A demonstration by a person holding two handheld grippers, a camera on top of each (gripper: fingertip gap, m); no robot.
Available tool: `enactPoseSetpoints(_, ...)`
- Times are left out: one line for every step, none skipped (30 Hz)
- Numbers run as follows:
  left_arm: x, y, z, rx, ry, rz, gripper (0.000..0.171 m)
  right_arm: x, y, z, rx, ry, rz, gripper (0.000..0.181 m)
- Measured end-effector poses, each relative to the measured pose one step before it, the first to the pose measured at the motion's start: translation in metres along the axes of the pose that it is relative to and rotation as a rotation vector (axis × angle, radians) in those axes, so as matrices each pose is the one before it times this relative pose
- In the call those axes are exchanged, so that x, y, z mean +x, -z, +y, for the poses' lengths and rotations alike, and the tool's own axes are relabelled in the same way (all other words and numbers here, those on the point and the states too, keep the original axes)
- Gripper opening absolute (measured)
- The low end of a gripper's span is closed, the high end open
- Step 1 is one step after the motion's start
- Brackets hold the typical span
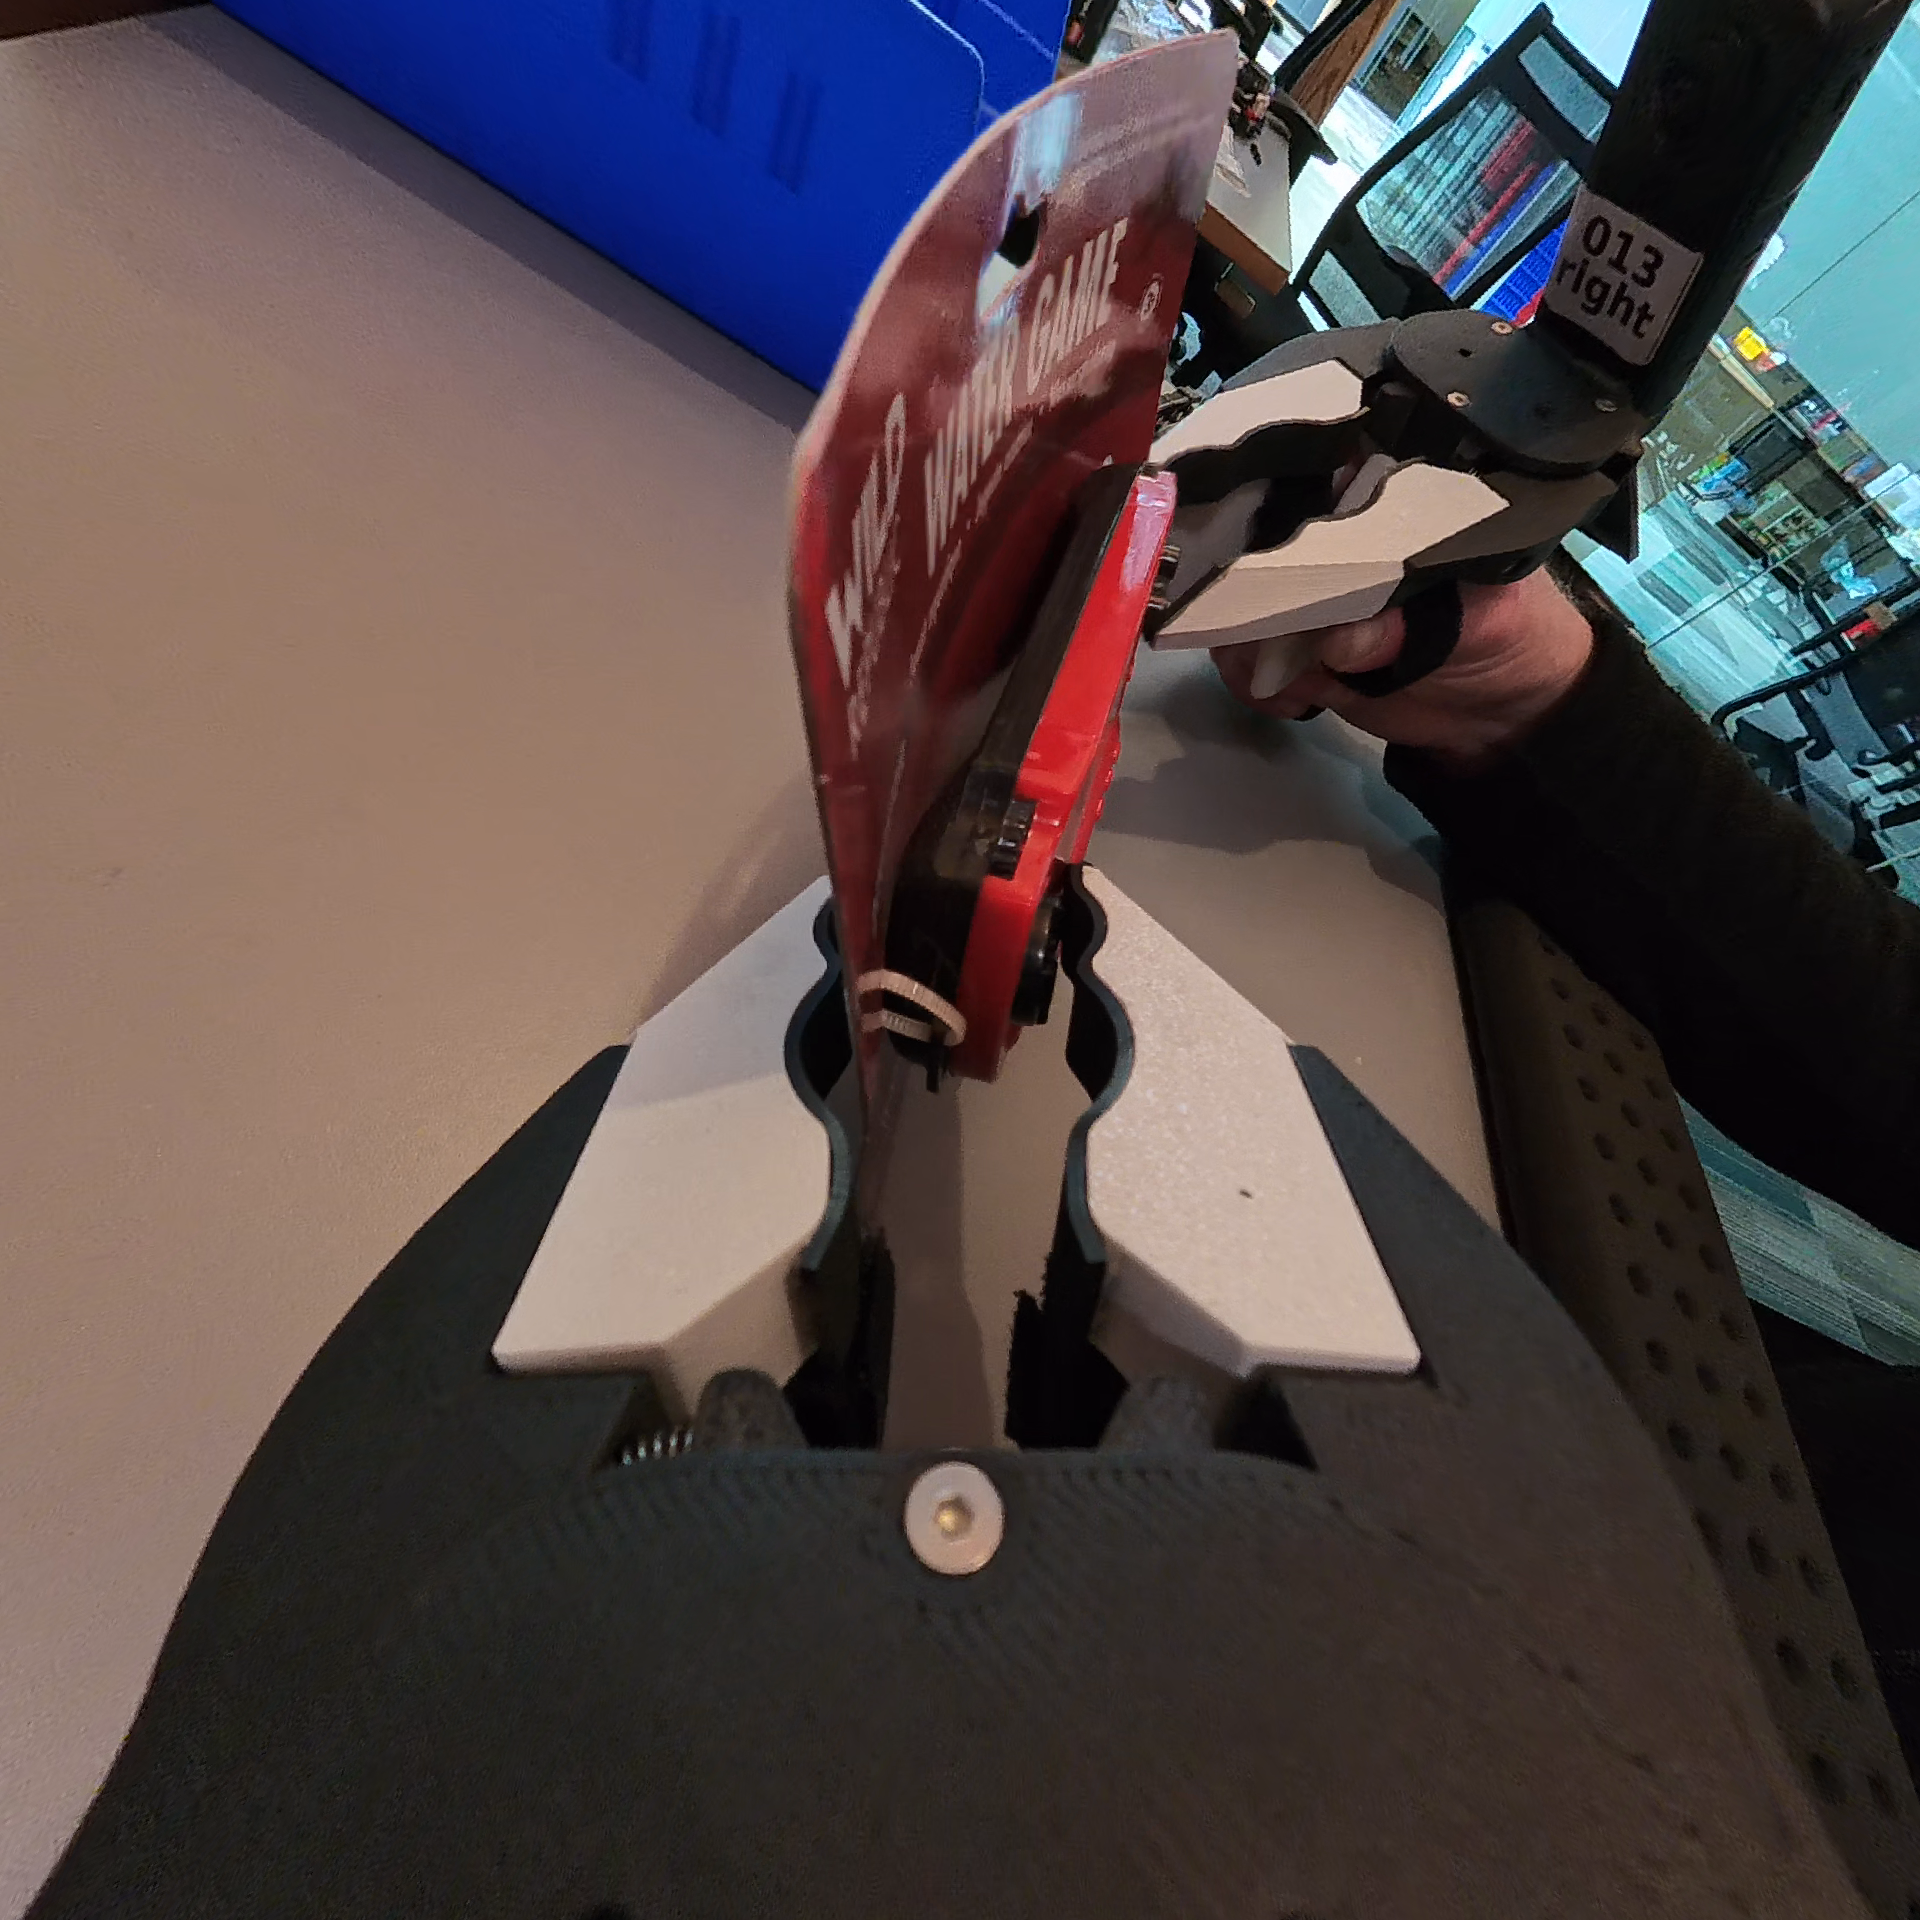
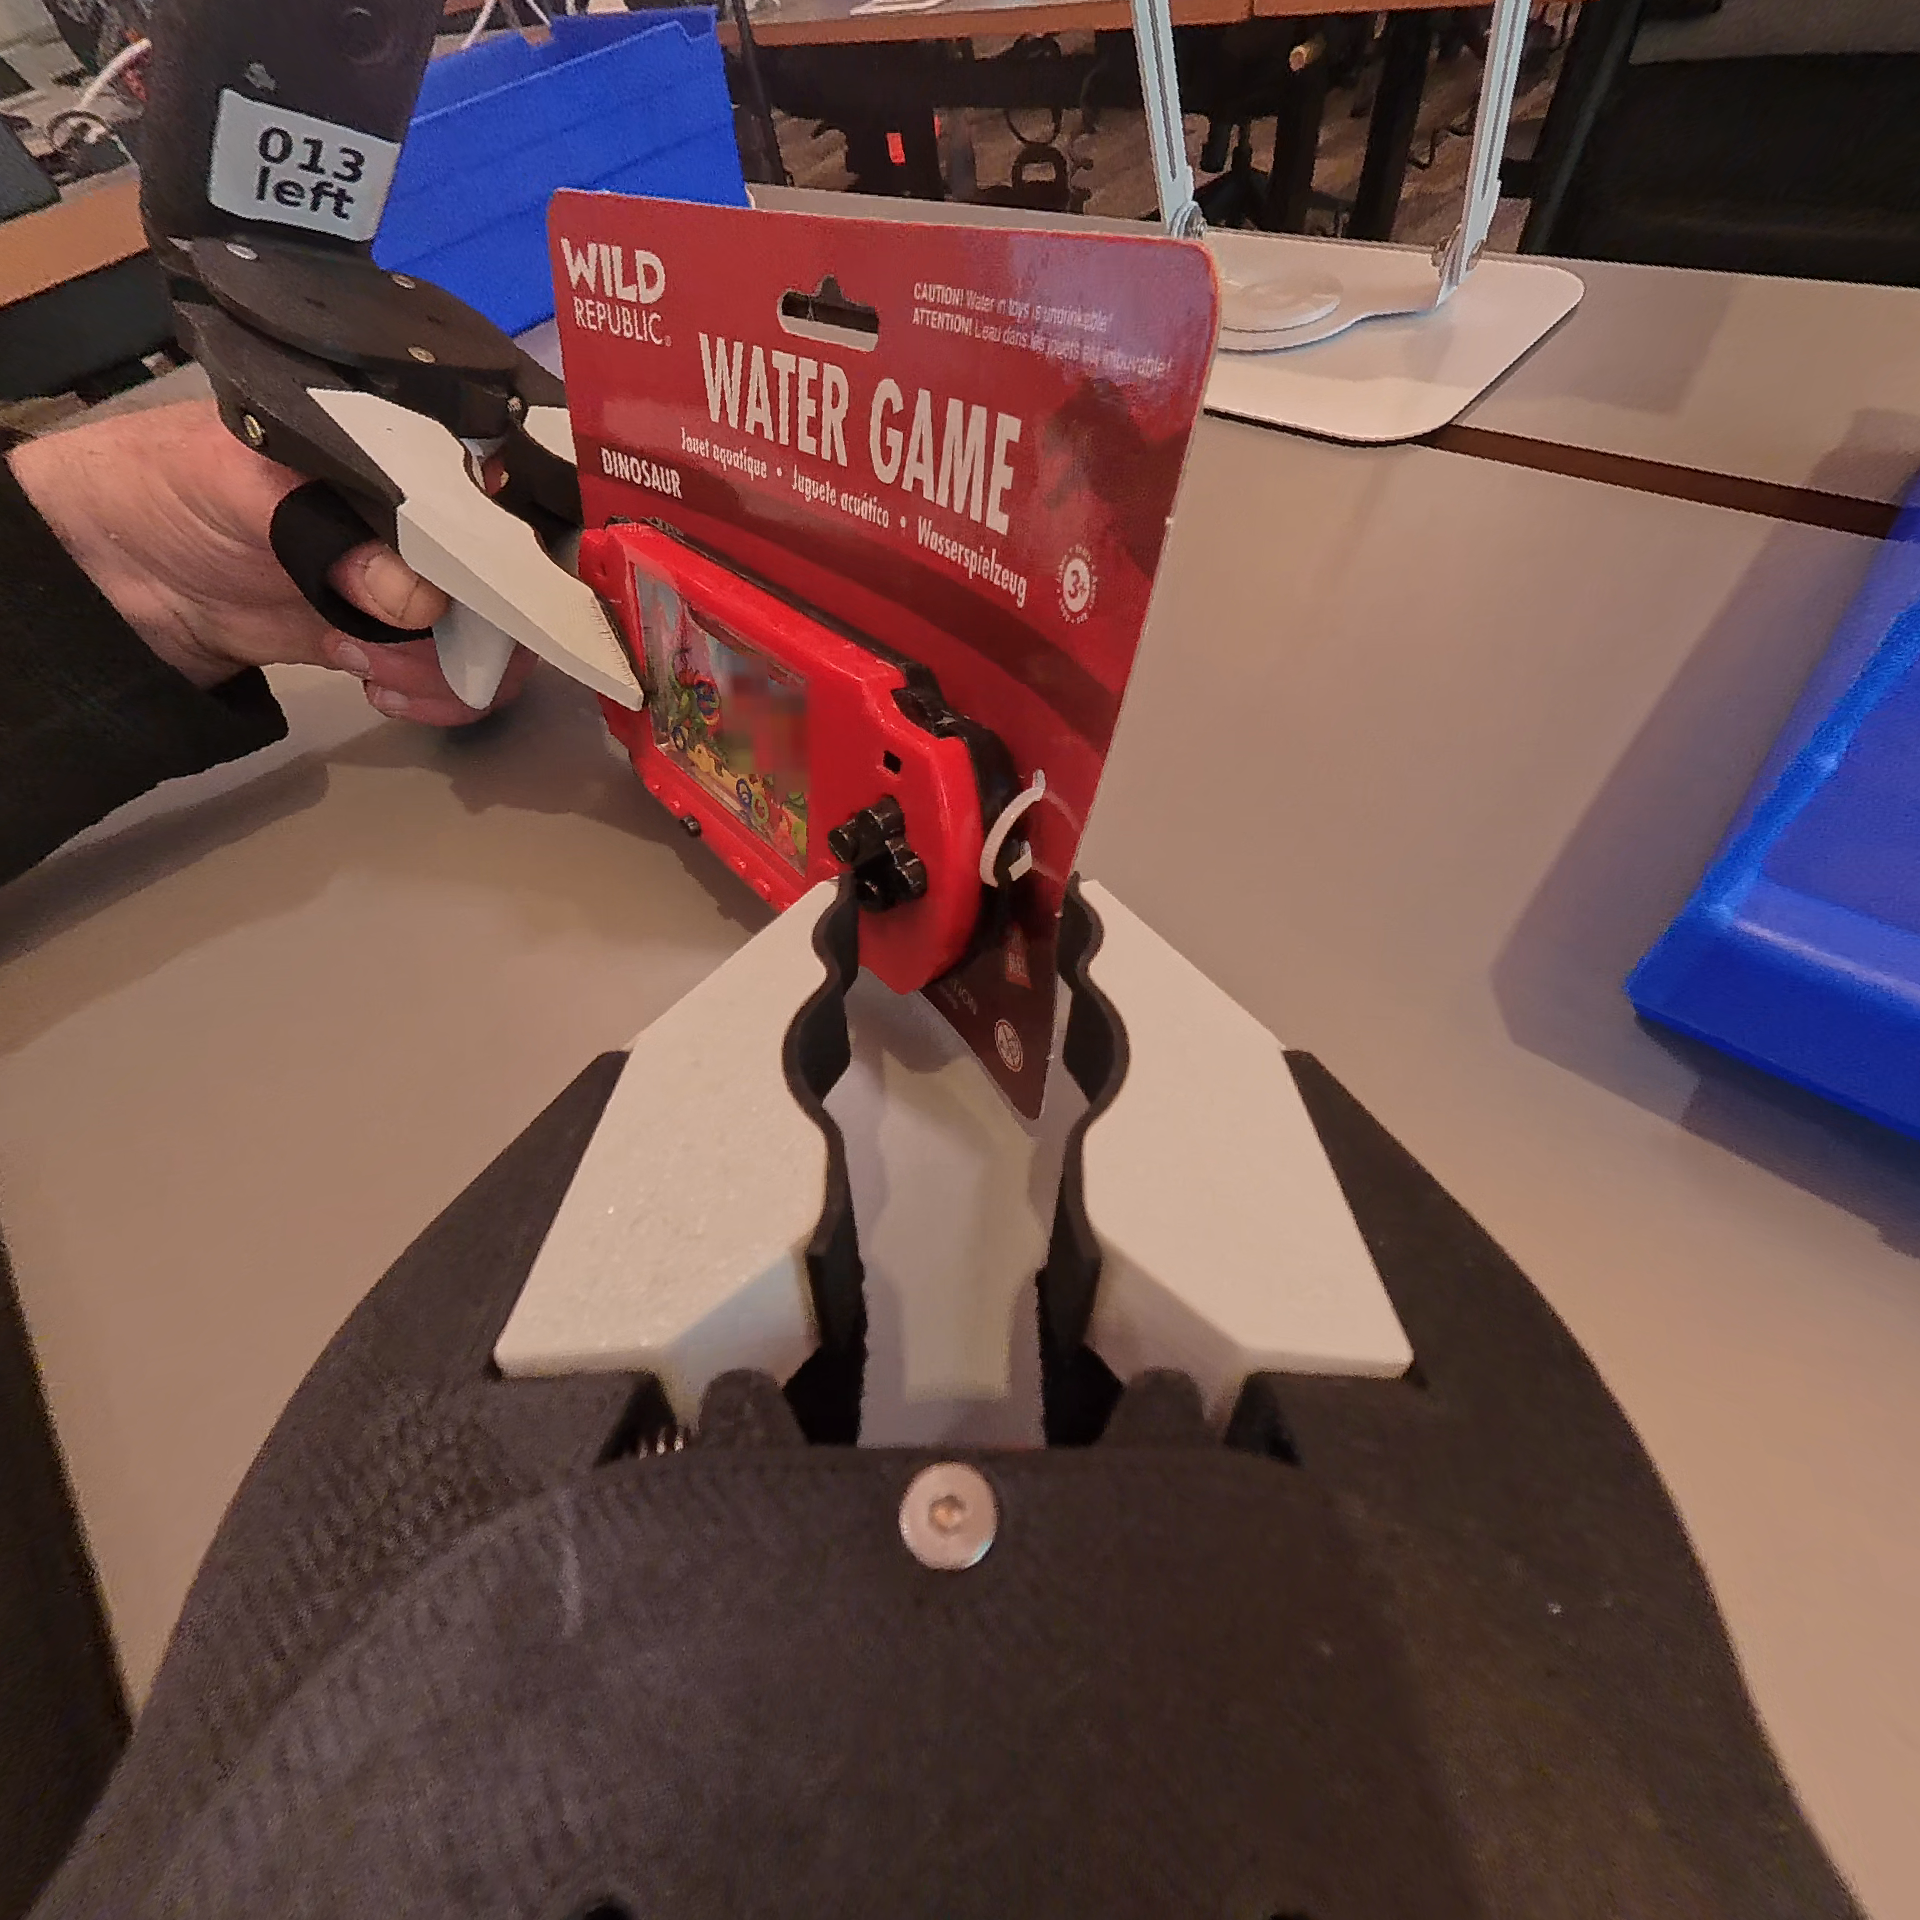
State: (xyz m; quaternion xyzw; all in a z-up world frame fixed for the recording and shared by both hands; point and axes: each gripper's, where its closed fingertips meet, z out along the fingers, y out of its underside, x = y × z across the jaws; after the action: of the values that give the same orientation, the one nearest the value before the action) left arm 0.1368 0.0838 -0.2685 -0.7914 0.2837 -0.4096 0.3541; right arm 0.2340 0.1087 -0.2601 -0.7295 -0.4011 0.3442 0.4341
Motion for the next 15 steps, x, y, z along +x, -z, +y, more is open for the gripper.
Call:
enactPoseSetpoints(0.00043, 0.00021, 0.0001, -0.00141, -0.0018, 0.0028, 0.037, -0.00043, 0.00077, -0.00058, 0.0061, -0.0031, -0.0064, 0.038)
enactPoseSetpoints(0.00039, 0.00002, -0.00016, 0.00049, -0.0033, 0.0012, 0.037, 0.00009, 0.00055, -0.00109, 0.0084, -0.0048, -0.0036, 0.039)
enactPoseSetpoints(0.00038, -0.00031, -0.00036, -0.00025, -0.0043, -0.0003, 0.037, 0.00036, 0.00054, -0.00101, 0.0071, -0.0063, -0.0028, 0.04)
enactPoseSetpoints(0.00053, -0.00029, -0.00017, -0.0015, -0.003, 0.001, 0.037, 0.00045, 0.00057, -0.00137, 0.0098, -0.0073, -0.0032, 0.041)
enactPoseSetpoints(0.00045, -0.00031, -0.00034, 0.00013, -0.0024, 0.0016, 0.037, 0.00028, 0.00039, -0.00153, 0.0118, -0.0104, -0.0047, 0.041)
enactPoseSetpoints(0.00047, -0.00019, -0.00024, 0.00091, -0.0001, 0.0024, 0.036, 0.00046, 0.00019, -0.00103, 0.0079, -0.0088, -0.0028, 0.043)
enactPoseSetpoints(0.00097, -0.00019, 0.00024, -0.00151, 0.0002, 0.0061, 0.036, 0.00052, 0.0, -0.0015, 0.0105, -0.01, -0.0007, 0.044)
enactPoseSetpoints(0.00063, 0.00004, 0.0002, -0.00195, -0.0038, 0.0019, 0.036, 0.0, -0.00007, -0.0016, 0.0106, -0.0111, -0.0051, 0.045)
enactPoseSetpoints(0.00023, 0.00025, -0.00002, -0.00105, -0.0018, -0.0007, 0.035, 0.00011, -0.00008, -0.00104, 0.0069, -0.0043, -0.003, 0.044)
enactPoseSetpoints(0.00069, 0.00014, 0.00024, -0.00187, -0.0017, 0.0029, 0.035, 0.00021, 0.00027, -0.00046, 0.0035, -0.0016, -0.0017, 0.043)
enactPoseSetpoints(0.00067, 0.00013, 0.00022, -0.00129, -0.003, 0.0028, 0.035, -0.00031, 0.00033, -0.00047, 0.0035, -0.0043, -0.005, 0.043)
enactPoseSetpoints(-0.00011, 0.00006, -0.00005, 0.00061, -0.0011, -0.0016, 0.035, -0.00013, 0.00018, -0.00006, 0.0011, -0.0022, -0.0025, 0.042)
enactPoseSetpoints(-0.00008, -0.00013, -0.00009, 0.00079, 0.0008, -0.0001, 0.035, -0.00008, 0.00021, 0.00024, -0.0013, 0.0034, 0.0013, 0.041)
enactPoseSetpoints(-0.00011, -0.00005, -0.00008, 0.00088, 0.0005, 0.0001, 0.035, -0.00007, 0.00014, 0.00011, -0.0004, 0.0034, 0.0014, 0.04)
enactPoseSetpoints(-0.00001, 0.00002, 0.00006, 0.00097, 0.0011, 0.0007, 0.035, -0.00004, 0.0001, 0.00004, -0.0001, -0.0005, -0.0004, 0.04)
